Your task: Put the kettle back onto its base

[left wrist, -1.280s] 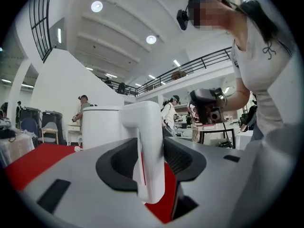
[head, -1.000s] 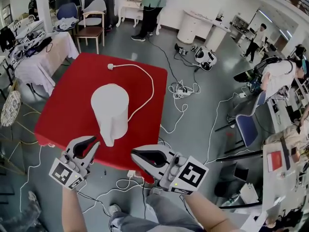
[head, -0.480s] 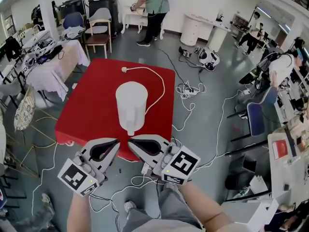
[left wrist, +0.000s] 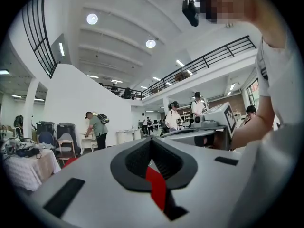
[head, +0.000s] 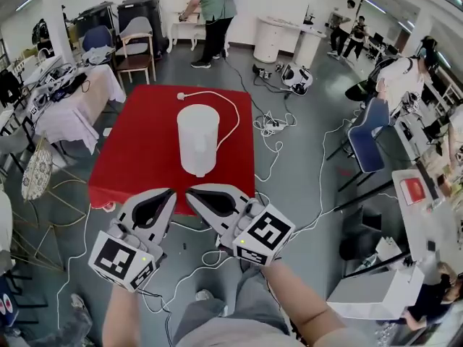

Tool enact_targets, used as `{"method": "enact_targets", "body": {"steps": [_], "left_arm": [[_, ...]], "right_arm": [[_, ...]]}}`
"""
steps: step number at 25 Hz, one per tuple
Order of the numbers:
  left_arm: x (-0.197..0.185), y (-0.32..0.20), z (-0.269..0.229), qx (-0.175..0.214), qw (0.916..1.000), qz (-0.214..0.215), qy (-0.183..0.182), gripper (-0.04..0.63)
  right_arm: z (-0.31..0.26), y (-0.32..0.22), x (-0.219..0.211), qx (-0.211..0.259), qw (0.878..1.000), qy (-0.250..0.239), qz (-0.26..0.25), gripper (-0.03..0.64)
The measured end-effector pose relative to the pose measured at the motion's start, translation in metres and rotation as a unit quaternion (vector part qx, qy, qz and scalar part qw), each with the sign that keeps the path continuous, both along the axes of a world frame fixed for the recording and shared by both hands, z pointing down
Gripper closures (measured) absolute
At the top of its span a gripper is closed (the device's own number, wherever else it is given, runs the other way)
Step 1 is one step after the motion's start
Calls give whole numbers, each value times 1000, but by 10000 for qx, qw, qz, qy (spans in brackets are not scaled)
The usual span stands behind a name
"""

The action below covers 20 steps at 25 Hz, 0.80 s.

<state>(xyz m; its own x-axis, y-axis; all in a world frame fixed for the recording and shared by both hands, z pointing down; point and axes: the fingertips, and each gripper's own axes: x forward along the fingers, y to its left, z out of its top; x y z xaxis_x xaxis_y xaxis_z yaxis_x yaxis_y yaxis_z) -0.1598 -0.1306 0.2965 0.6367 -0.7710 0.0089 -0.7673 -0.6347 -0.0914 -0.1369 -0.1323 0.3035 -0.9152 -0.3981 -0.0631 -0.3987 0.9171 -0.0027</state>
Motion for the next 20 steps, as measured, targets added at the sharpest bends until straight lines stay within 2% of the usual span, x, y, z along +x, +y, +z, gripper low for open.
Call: {"method": "enact_targets", "body": {"steps": [5,15,20], "left_arm": [[-2,19,-2,-33,9999,-28,162,586],[-5,29,-15,76,9992,-222,337,586],[0,32,-17,119,9991,-289,281,586]], "right_arm": [[-2,23,-2,6,10000,8,86,610],[-17,36,-2,122,9999,-29,40,611],[-21,39,1,161,9999,-13,9,611]]}}
